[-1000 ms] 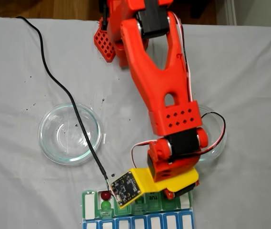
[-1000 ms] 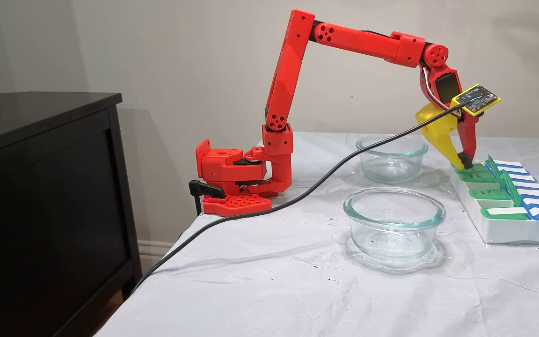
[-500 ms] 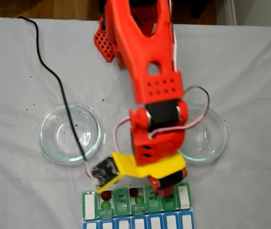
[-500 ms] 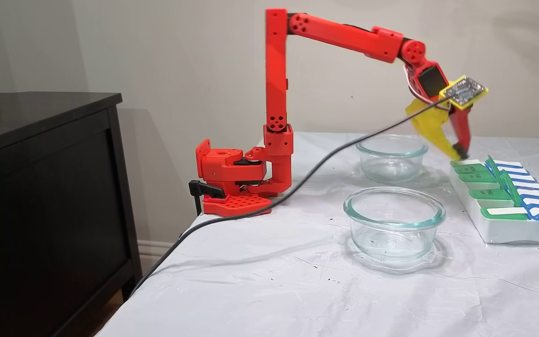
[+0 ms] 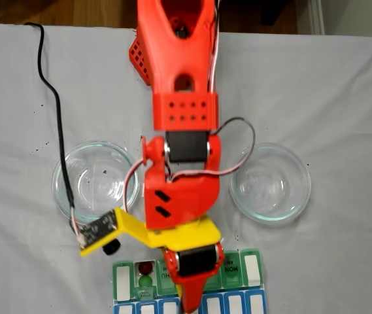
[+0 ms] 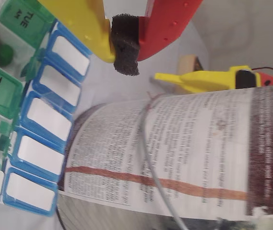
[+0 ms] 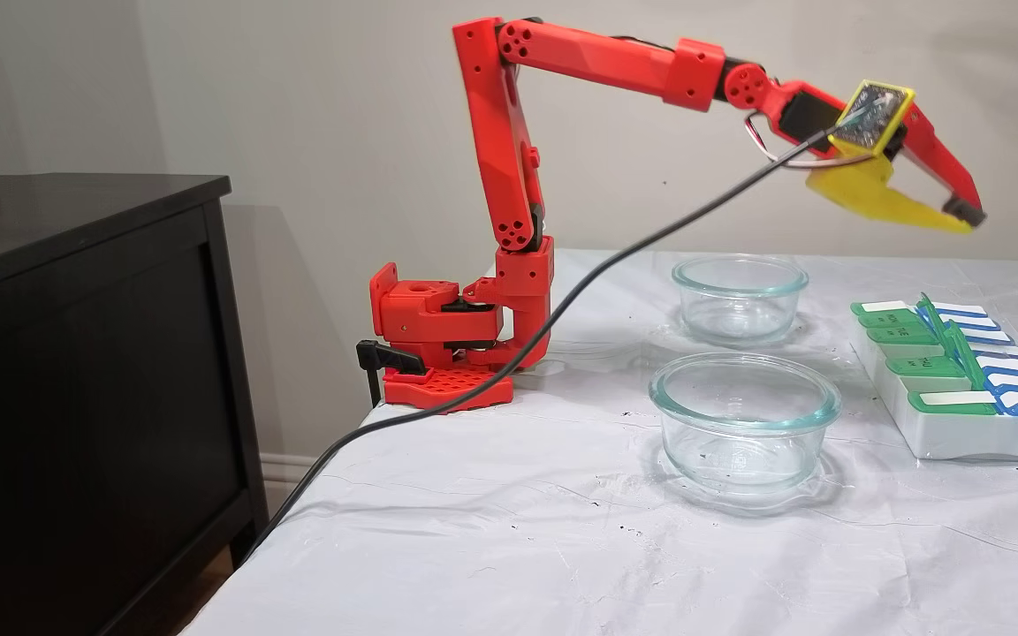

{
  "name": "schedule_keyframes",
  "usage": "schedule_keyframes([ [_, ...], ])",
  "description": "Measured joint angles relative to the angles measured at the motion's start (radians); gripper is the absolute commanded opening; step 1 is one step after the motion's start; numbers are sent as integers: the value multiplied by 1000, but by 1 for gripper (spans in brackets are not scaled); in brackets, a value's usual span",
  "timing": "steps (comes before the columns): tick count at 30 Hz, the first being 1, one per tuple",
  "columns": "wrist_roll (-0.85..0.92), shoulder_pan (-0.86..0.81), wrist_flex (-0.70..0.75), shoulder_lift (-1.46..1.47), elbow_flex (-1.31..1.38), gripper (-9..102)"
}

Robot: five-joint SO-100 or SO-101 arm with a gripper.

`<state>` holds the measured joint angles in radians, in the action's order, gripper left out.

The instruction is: Sort medicines into box.

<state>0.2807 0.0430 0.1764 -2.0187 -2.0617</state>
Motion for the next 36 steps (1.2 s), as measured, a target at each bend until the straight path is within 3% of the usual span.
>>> schedule_keyframes([
  [18, 55, 28, 426, 149, 173, 0],
  [36, 34, 41, 572, 275, 296, 0],
])
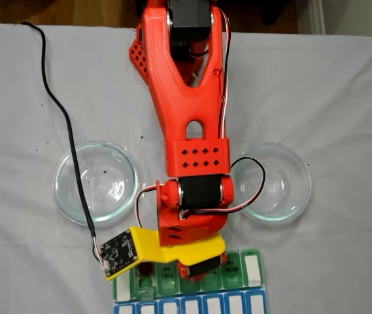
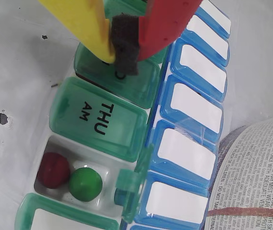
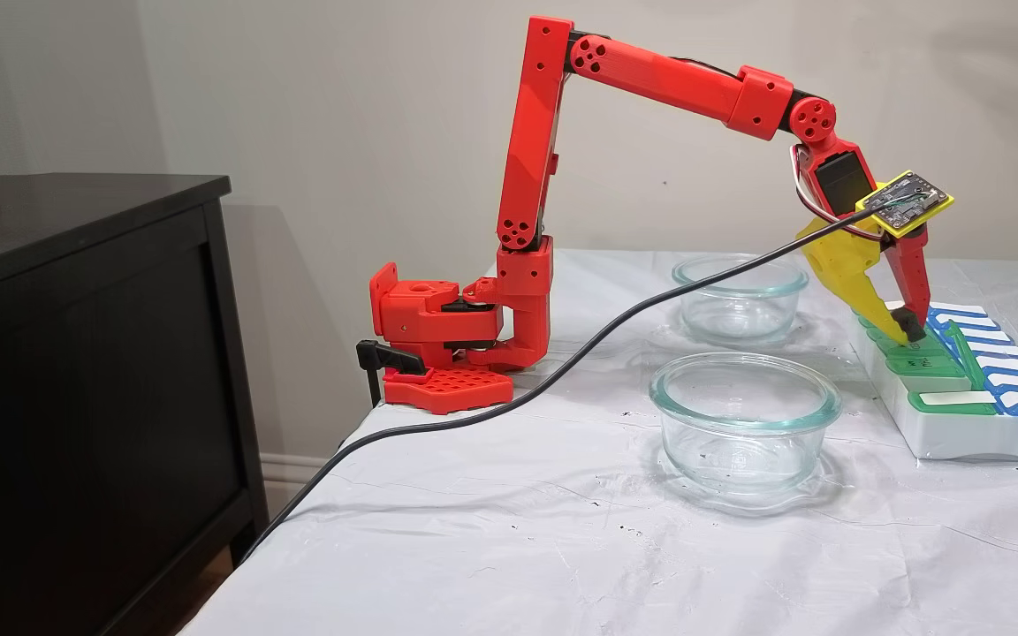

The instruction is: Sort medicines into box.

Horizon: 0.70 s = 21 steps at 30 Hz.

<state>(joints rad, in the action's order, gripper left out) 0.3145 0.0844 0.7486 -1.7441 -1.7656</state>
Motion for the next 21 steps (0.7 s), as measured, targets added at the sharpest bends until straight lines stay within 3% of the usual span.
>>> schedule_keyframes([
  [10, -17, 28, 212, 81, 135, 0],
  [16, -17, 28, 201, 81, 144, 0],
  [21, 8, 9, 60, -5, 35, 0],
])
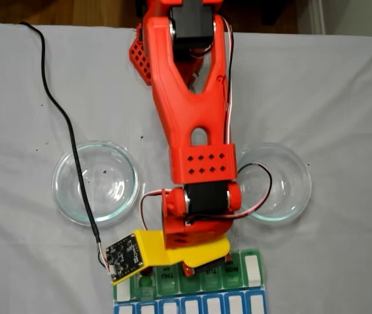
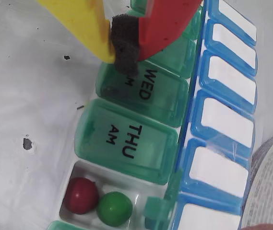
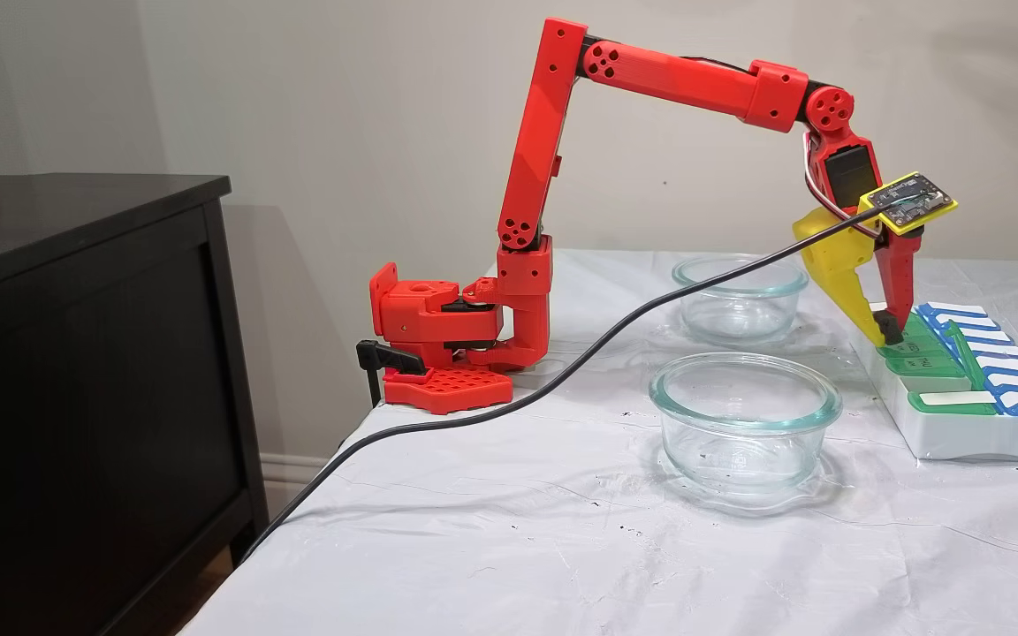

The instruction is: Sort medicines into box.

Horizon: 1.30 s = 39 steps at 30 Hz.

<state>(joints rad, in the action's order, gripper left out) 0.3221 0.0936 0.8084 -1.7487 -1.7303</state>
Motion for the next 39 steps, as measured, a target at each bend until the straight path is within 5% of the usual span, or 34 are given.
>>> schedule_keyframes([
  [12, 49, -112, -261, -341, -206, 0],
  [24, 75, -219, -537, -314, -272, 0],
  [32, 115, -212, -545, -179, -270, 0],
  [39, 120, -198, -396, -58, -146, 0],
])
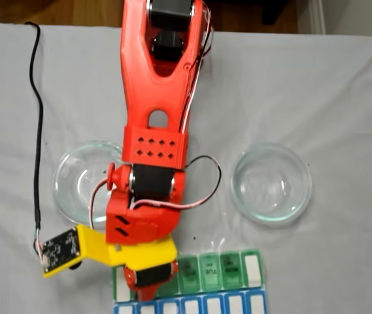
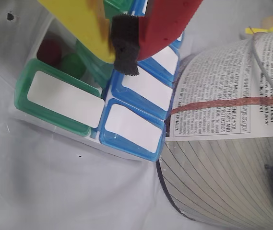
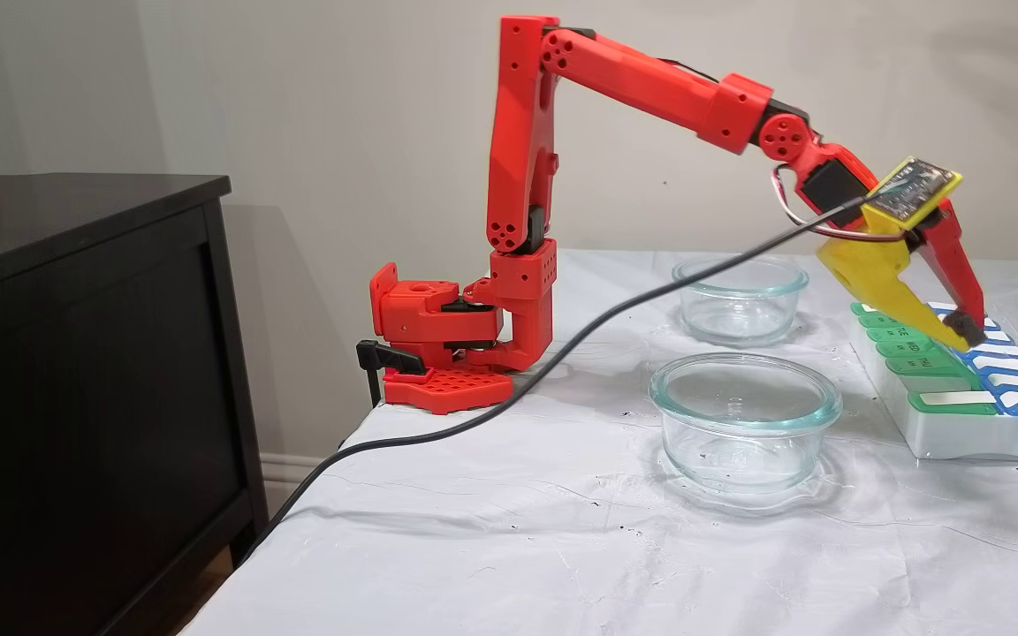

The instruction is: Sort medicines into box.

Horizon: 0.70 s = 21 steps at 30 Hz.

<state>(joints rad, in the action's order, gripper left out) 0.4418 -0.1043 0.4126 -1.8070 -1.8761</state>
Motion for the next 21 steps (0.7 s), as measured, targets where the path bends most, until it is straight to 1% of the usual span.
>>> schedule_keyframes([
  [5, 3, 8, 114, 3, 55, 0],
  [6, 3, 8, 167, 5, 80, 0],
  [10, -17, 9, 307, 5, 133, 0],
  [13, -31, 9, 339, 5, 140, 0],
  [21, -63, 6, 357, 17, 141, 0],
])
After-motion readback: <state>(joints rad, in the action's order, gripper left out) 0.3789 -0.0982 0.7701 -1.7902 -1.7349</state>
